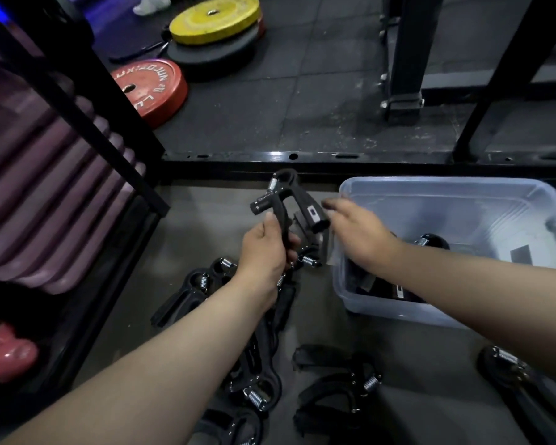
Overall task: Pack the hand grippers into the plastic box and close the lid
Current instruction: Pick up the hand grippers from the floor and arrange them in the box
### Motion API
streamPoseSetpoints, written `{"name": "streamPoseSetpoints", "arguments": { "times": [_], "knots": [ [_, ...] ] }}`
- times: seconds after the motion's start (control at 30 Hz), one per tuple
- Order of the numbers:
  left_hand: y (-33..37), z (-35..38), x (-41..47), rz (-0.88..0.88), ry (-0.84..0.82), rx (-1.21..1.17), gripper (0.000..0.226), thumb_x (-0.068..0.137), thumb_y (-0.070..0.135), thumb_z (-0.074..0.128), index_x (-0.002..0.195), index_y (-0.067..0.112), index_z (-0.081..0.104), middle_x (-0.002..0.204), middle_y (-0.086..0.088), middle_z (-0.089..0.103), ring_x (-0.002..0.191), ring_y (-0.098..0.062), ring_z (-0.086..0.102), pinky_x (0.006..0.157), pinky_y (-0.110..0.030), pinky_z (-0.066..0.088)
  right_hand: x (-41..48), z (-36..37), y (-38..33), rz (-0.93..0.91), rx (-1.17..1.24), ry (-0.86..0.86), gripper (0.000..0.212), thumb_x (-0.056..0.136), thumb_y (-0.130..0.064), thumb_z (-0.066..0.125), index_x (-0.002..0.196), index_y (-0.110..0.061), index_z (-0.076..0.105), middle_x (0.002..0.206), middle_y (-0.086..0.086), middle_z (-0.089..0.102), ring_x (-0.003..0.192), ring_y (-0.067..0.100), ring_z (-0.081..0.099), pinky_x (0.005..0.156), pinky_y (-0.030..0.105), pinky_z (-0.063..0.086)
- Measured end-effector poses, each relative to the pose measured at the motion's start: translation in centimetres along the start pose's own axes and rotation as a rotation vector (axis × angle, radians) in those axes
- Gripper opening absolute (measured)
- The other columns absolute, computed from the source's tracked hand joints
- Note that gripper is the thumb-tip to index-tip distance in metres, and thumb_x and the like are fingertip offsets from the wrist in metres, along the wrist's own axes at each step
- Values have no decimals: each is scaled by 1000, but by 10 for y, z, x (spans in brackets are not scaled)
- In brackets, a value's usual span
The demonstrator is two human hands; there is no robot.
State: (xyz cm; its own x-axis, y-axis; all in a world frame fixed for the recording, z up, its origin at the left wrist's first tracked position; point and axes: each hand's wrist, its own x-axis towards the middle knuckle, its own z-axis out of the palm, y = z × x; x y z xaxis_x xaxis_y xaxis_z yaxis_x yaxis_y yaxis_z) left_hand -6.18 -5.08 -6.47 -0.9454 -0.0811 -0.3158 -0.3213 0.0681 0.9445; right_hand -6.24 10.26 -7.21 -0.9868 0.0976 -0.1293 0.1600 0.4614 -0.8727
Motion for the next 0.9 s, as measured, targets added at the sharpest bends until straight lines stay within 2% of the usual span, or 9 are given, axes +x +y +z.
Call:
{"name": "streamPoseSetpoints", "arguments": {
  "times": [0.07, 0.13, 0.2, 0.33, 0.43, 0.53, 0.67, 0.77, 0.9],
  "knots": [
    [12, 11, -9, 42, -18, 11, 41, 105, 36, 34, 90, 9, 62, 59, 2, 58, 42, -8, 44, 42, -19, 37, 1, -13, -10, 94, 346, 97, 32, 95, -16, 43, 119, -22, 63, 115, -2, 67, 114, 15, 58, 96, 25, 44],
    [22, 23, -18, 89, -88, 31, 39, 105, 35, 35, 88, 10, 60, 58, 2, 57, 41, -7, 45, 44, -19, 39, -2, -28, -14, 68, 494, 68, 23, 91, -20, 52, 110, -19, 64, 96, 1, 71, 93, 16, 66, 83, 27, 52],
    [27, 36, -27, 171, -210, 116, 39, 105, 33, 35, 89, 12, 62, 60, 0, 59, 43, -7, 47, 48, -22, 43, -10, -40, -14, 24, 391, 7, 19, 92, -22, 59, 109, -13, 60, 87, 4, 70, 75, 14, 65, 67, 26, 53],
    [20, 58, -32, 488, -300, 461, 37, 103, 34, 37, 78, 19, 60, 71, -2, 62, 73, -22, 61, 68, -33, 48, -17, -69, 12, 34, -5, 91, 19, 90, -36, 55, 97, -18, 56, 79, 1, 65, 70, 18, 61, 67, 34, 48],
    [5, 68, -23, 691, -208, 758, 30, 92, 24, 41, 106, 19, 67, 108, -3, 63, 109, -26, 55, 94, -37, 42, -26, -99, 37, 98, -163, 92, 13, 91, -31, 50, 96, -20, 53, 73, 0, 58, 69, 22, 57, 65, 34, 45],
    [-9, 73, -17, 552, -229, 980, 51, 89, 14, 41, 140, 13, 44, 151, -5, 35, 140, -24, 29, 116, -40, 23, -41, -124, 58, 188, -261, -24, 12, 97, -24, 46, 99, -13, 50, 79, 6, 60, 74, 28, 60, 71, 45, 54],
    [-19, 78, -14, 429, -276, 1024, 67, 91, 7, 35, 154, 17, 16, 163, 6, -2, 149, -18, 3, 122, -37, 8, -49, -134, 88, 361, -438, -87, 18, 99, -27, 42, 101, -10, 48, 93, 12, 62, 84, 30, 61, 81, 44, 52],
    [-23, 78, -13, 431, -257, 999, 67, 92, 5, 33, 154, 20, 16, 163, 10, -3, 150, -16, 1, 122, -37, 7, -49, -127, 109, 486, -384, -80, 17, 97, -26, 41, 94, -11, 47, 81, 12, 59, 68, 25, 56, 62, 33, 49],
    [-24, 77, -13, 443, -239, 961, 65, 93, 7, 32, 154, 20, 18, 163, 11, -1, 150, -17, 4, 122, -38, 9, -40, -114, 131, 564, -364, -25, 23, 93, -24, 47, 99, -4, 57, 84, 15, 62, 68, 28, 60, 48, 27, 45]
  ]
}}
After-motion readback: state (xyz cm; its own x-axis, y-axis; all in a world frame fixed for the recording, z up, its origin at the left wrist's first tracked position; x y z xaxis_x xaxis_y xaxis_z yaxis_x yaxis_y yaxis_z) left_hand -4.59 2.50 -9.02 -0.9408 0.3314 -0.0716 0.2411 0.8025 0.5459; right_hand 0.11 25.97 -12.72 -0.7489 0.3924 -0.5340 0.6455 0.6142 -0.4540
